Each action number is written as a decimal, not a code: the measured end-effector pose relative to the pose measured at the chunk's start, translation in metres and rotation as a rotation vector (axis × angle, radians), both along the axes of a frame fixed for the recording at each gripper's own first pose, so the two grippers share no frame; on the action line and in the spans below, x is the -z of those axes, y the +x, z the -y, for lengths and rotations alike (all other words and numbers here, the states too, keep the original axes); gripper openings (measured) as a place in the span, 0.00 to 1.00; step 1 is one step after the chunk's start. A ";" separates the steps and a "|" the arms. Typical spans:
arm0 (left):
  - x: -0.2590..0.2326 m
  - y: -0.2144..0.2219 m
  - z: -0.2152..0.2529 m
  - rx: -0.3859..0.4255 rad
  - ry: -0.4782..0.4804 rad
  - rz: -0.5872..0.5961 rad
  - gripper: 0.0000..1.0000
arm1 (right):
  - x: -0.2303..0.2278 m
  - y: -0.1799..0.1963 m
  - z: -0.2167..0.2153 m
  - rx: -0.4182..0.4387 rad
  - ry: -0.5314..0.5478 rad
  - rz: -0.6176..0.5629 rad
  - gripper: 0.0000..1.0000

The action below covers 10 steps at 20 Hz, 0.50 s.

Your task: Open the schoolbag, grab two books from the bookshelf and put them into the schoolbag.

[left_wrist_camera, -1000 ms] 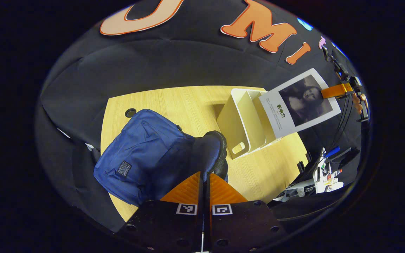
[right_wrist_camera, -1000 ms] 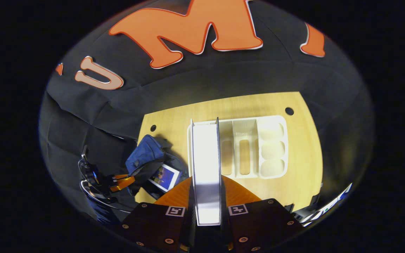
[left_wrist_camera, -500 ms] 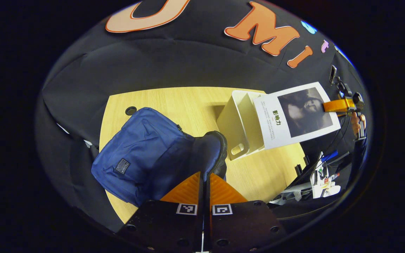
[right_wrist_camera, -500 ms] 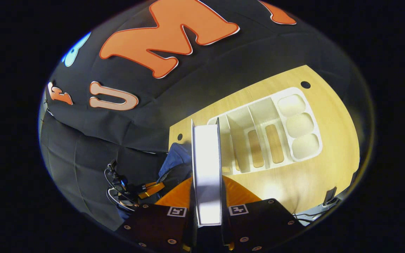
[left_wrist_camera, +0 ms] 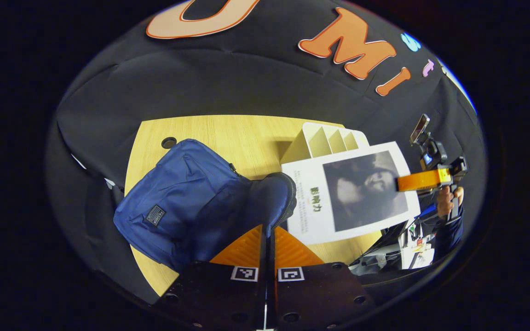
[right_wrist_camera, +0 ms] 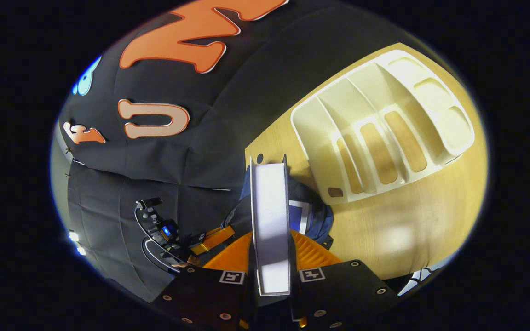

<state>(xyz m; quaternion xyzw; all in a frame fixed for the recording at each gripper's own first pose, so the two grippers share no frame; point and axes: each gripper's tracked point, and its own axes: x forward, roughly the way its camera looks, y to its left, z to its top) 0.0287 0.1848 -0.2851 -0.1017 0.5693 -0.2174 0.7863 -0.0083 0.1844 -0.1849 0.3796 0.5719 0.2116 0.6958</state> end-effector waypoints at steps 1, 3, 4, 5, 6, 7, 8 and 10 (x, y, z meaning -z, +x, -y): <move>0.000 0.002 -0.002 -0.010 0.004 -0.001 0.02 | 0.007 -0.005 -0.005 0.010 0.008 -0.018 0.28; -0.002 0.004 -0.004 -0.017 0.007 0.004 0.02 | 0.021 -0.011 -0.013 0.046 0.020 -0.032 0.28; -0.002 0.004 -0.004 -0.014 0.012 0.006 0.02 | 0.027 -0.013 -0.022 0.070 0.042 -0.039 0.28; -0.002 0.005 -0.004 -0.013 0.013 0.008 0.02 | 0.030 -0.015 -0.030 0.090 0.068 -0.058 0.28; -0.002 0.005 -0.005 -0.012 0.017 0.006 0.02 | 0.032 -0.019 -0.035 0.112 0.084 -0.068 0.29; -0.001 0.007 -0.007 -0.015 0.023 0.006 0.02 | 0.036 -0.021 -0.038 0.121 0.085 -0.075 0.29; 0.000 0.008 -0.008 -0.022 0.028 0.002 0.02 | 0.038 -0.026 -0.036 0.136 0.078 -0.082 0.28; 0.001 0.009 -0.008 -0.029 0.021 -0.002 0.02 | 0.036 -0.031 -0.030 0.150 0.069 -0.082 0.29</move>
